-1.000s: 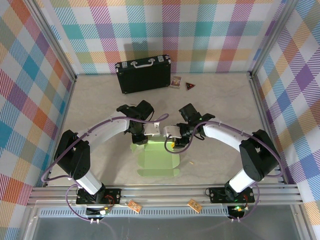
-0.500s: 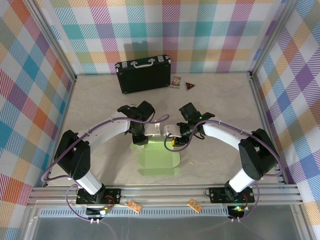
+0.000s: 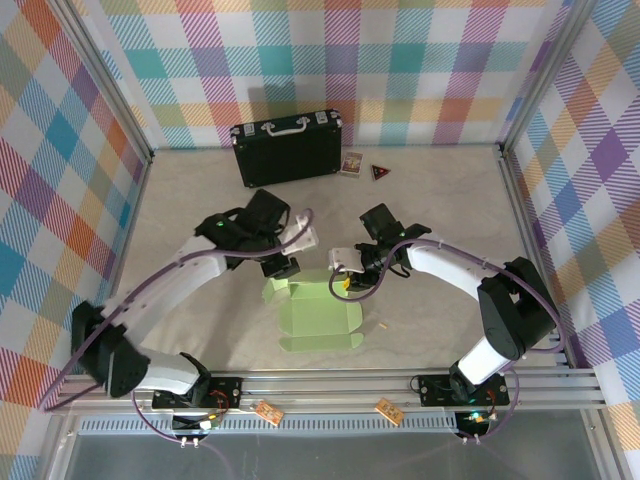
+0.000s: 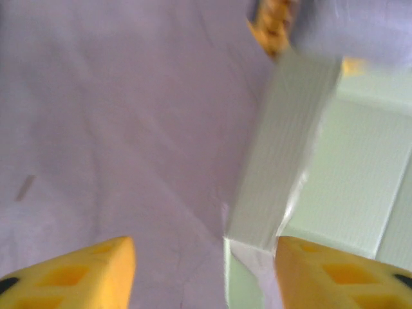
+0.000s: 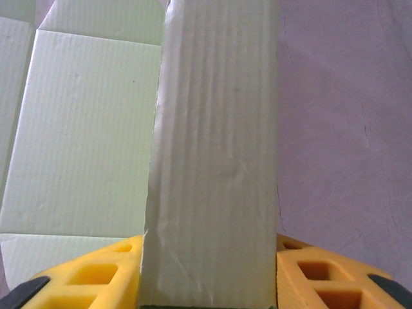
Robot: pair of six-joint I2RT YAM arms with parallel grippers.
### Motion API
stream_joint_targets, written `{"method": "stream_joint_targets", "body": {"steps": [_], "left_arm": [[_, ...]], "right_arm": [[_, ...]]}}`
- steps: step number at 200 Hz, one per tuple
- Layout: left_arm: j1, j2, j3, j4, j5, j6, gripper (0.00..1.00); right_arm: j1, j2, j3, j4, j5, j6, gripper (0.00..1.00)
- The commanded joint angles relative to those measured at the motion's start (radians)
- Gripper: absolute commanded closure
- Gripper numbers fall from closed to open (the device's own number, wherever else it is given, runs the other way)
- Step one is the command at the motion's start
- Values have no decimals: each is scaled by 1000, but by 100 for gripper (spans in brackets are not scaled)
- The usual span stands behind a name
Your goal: Fold the paper box
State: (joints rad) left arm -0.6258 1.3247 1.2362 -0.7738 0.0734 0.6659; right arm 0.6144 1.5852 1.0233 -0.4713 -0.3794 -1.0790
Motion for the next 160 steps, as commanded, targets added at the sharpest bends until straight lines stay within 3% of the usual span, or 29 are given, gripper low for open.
{"method": "stream_joint_targets", "body": {"steps": [1,36,76,116,160], "left_arm": [[72,-108,-74,184,-23,-265,33],[256,-133,-213,296,-84,-751,27],[356,9,-194,138,-71,-990,31],[368,110,-264,217,147,-1070,38],[367,121,-362,293,290,-1078,60]], "right_arm": [[-8,-3,9,-31,-12,-13,56],[-16,11,12,-5,-16,-17,56],[-19,24,16,-4,-22,-22,56],[-25,29,18,4,-25,-11,56],[-31,34,20,6,-10,3,56]]}}
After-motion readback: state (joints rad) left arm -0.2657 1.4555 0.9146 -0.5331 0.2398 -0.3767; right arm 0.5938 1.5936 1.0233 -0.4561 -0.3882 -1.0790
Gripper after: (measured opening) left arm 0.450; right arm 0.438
